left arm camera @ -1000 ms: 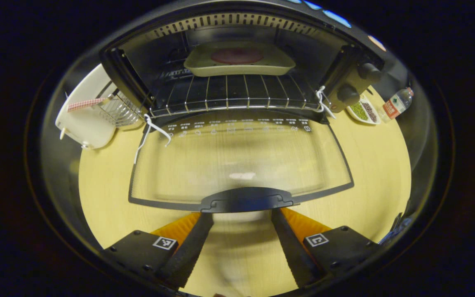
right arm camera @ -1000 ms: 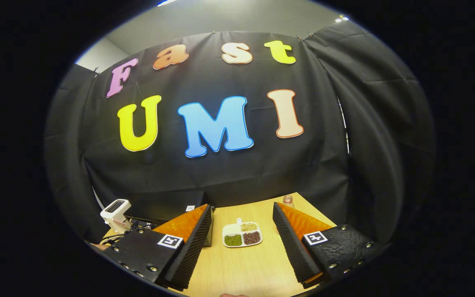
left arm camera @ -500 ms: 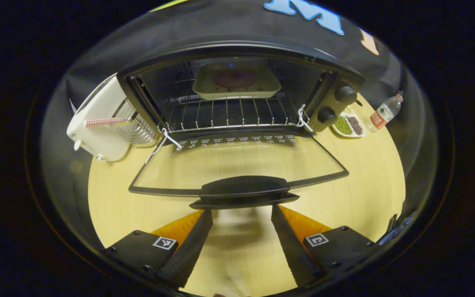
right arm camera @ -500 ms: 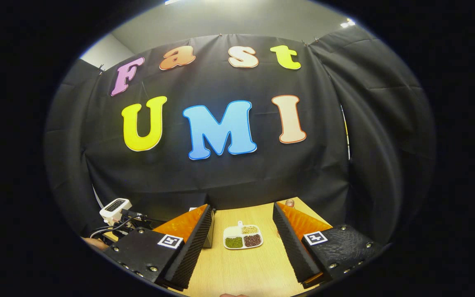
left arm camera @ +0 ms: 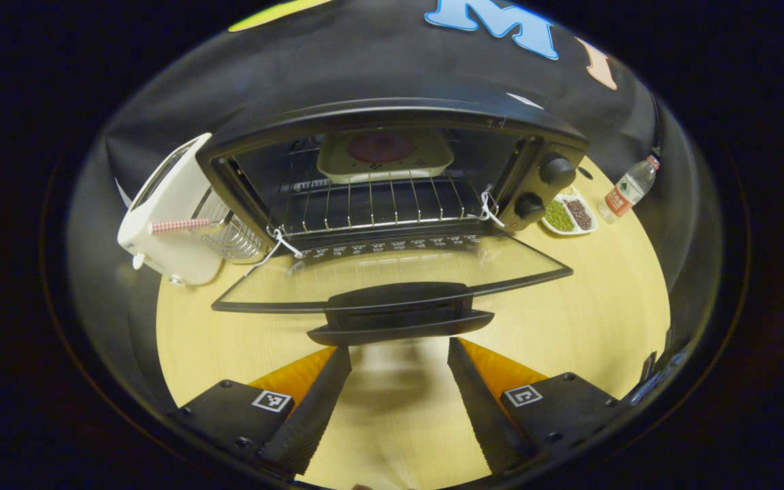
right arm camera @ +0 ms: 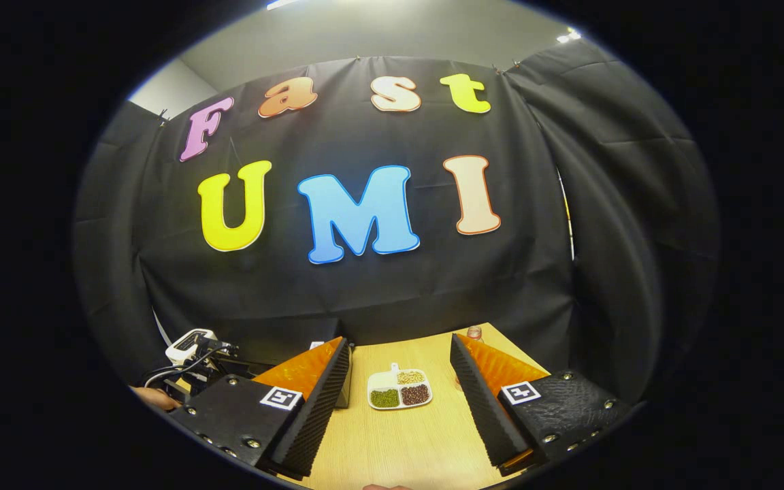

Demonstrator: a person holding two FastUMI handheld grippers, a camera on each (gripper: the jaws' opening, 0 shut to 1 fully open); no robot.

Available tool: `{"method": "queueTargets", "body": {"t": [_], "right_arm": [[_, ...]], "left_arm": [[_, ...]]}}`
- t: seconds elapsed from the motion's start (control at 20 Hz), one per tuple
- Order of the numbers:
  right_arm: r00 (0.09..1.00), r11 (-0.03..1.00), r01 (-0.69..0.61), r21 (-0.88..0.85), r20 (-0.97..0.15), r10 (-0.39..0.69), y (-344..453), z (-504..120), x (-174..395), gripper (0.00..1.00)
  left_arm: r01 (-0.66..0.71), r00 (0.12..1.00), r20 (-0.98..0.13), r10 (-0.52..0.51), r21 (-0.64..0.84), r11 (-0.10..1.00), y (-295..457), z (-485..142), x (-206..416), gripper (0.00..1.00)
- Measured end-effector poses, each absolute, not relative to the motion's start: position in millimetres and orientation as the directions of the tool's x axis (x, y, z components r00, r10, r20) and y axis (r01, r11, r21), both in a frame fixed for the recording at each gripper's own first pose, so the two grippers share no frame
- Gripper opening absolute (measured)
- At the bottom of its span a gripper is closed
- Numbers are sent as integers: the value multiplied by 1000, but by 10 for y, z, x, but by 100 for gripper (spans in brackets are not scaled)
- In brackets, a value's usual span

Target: Open the electric oven with the left hand, put the food in, and close the electric oven.

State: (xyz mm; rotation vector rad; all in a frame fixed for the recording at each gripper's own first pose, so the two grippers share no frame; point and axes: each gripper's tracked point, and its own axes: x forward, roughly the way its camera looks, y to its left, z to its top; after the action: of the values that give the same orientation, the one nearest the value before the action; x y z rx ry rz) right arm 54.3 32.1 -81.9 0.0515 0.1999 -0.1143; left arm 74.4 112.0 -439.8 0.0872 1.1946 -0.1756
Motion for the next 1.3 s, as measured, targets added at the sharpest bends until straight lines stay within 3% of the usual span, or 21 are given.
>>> {"method": "queueTargets", "body": {"t": [0.05, 0.1, 0.2, 0.3, 0.45, 0.5, 0.55, 0.6, 0.7, 0.75, 0.8, 0.85, 0.95, 1.1, 1.3], "right_arm": [[973, 992, 118, 42, -203, -107, 319, -835, 539, 91], [973, 992, 117, 43, -205, -106, 317, -831, 535, 91], [974, 993, 115, 38, -203, -105, 298, -813, 528, 91], [974, 993, 114, 34, -200, -105, 273, -794, 511, 91], [974, 993, 115, 34, -200, -106, 212, -802, 479, 91], [974, 993, 116, 34, -200, -107, 195, -790, 464, 91], [974, 993, 117, 35, -198, -108, 180, -791, 452, 91], [974, 992, 117, 35, -198, -108, 164, -786, 450, 91], [974, 992, 117, 35, -197, -108, 130, -787, 457, 91], [974, 992, 117, 36, -197, -108, 106, -788, 442, 91], [975, 992, 118, 36, -196, -108, 88, -779, 442, 91], [975, 993, 117, 35, -193, -108, 68, -776, 431, 91], [977, 993, 111, 25, -184, -105, 29, -752, 439, 91], [983, 996, 83, 16, -165, -80, 28, -679, 495, 91], [991, 999, 26, 19, -136, -23, 95, -521, 593, 91]], "left_arm": [[183, 362, -928, -88, -22, 983, 1121, -4378, 752, 100], [182, 370, -925, -87, -20, 983, 1115, -4360, 784, 92], [173, 395, -915, -82, -13, 985, 1109, -4308, 846, 100], [164, 414, -907, -81, -13, 986, 1099, -4254, 896, 92], [154, 433, -898, -80, -13, 988, 1080, -4171, 959, 92], [154, 442, -894, -76, -8, 988, 1089, -4142, 977, 100], [153, 454, -888, -72, -2, 988, 1093, -4115, 1007, 92], [151, 464, -883, -68, 3, 989, 1099, -4086, 1031, 98], [143, 472, -879, -59, 10, 990, 1120, -4060, 1057, 92], [140, 476, -877, -55, 13, 990, 1134, -4034, 1059, 100], [138, 485, -873, -51, 19, 990, 1139, -3997, 1074, 92], [139, 497, -866, -48, 26, 990, 1133, -3958, 1081, 92], [144, 548, -835, -50, 35, 989, 1064, -3785, 1109, 100], [148, 671, -735, -91, 12, 989, 849, -3262, 1152, 98], [115, 869, -481, -114, -28, 993, 577, -2139, 1081, 100]]}}
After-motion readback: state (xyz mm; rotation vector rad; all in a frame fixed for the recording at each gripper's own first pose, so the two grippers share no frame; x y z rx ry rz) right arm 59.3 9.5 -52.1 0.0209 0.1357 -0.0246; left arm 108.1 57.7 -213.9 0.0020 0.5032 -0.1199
